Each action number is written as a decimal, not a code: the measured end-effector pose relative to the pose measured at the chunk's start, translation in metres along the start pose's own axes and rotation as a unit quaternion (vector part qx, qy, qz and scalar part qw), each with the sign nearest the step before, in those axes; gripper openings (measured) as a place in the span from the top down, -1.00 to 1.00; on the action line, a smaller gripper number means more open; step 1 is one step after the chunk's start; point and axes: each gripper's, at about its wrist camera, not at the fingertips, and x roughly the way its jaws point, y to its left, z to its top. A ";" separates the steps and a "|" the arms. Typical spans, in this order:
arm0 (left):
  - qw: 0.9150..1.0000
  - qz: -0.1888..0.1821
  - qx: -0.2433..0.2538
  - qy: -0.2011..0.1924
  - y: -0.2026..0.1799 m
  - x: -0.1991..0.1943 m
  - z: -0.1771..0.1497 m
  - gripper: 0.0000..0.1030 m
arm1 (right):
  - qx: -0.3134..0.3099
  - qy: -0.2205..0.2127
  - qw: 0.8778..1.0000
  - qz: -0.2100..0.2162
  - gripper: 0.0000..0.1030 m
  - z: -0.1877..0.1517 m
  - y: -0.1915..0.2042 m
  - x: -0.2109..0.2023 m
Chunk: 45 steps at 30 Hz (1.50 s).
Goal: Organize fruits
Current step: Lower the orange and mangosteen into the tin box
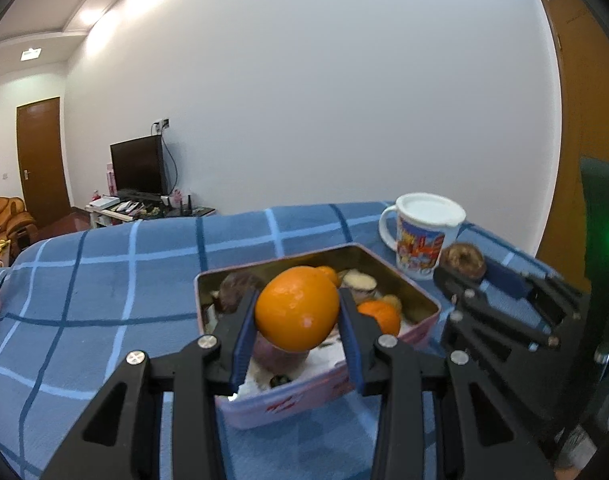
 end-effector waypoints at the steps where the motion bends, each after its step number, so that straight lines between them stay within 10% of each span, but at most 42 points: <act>1: 1.000 -0.003 -0.001 -0.001 -0.001 0.001 0.002 0.22 | 0.002 0.001 1.000 -0.001 0.16 0.000 -0.001 0.000; 24: 0.997 -0.002 -0.075 0.007 0.035 0.046 0.026 0.22 | 0.028 0.004 1.000 0.008 0.16 0.042 -0.007 0.039; 45: 0.999 0.021 -0.013 0.040 0.015 0.062 0.013 0.23 | 0.028 0.045 0.994 0.093 0.16 0.032 0.016 0.074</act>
